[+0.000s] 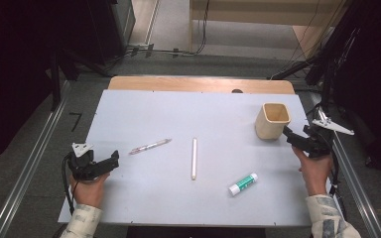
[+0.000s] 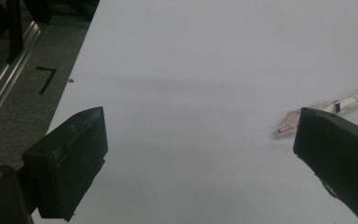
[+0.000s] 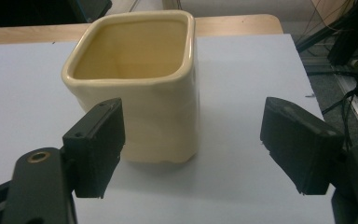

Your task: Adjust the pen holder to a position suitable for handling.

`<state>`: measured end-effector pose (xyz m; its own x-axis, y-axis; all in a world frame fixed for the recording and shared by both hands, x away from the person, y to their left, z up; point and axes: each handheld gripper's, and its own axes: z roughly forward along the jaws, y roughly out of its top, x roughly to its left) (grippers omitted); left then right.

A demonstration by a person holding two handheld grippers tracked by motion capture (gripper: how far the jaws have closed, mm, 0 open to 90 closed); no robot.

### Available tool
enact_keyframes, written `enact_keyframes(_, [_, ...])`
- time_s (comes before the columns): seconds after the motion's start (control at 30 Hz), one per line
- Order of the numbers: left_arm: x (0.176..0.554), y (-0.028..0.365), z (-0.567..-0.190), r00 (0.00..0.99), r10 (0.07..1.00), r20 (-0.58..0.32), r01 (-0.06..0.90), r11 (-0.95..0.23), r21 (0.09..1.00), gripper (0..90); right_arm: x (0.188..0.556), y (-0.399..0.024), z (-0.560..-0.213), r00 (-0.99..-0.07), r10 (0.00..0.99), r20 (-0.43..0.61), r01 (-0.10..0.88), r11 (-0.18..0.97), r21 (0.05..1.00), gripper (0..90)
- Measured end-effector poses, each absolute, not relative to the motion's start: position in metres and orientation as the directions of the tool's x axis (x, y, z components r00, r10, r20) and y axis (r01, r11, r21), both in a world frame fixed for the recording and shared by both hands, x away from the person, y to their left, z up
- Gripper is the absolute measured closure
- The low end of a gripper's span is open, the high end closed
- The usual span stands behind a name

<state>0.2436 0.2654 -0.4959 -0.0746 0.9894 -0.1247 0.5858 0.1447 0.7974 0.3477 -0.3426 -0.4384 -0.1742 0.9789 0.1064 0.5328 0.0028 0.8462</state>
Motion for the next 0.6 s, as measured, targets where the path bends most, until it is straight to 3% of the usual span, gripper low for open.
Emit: enact_keyframes(0.6, [0.244,0.266,-0.496,-0.079,0.988,-0.130,0.582,0.152,0.799,3.5,0.364,-0.342,-0.430,-0.158,0.982,0.107,0.525,-0.008,0.851,20.8])
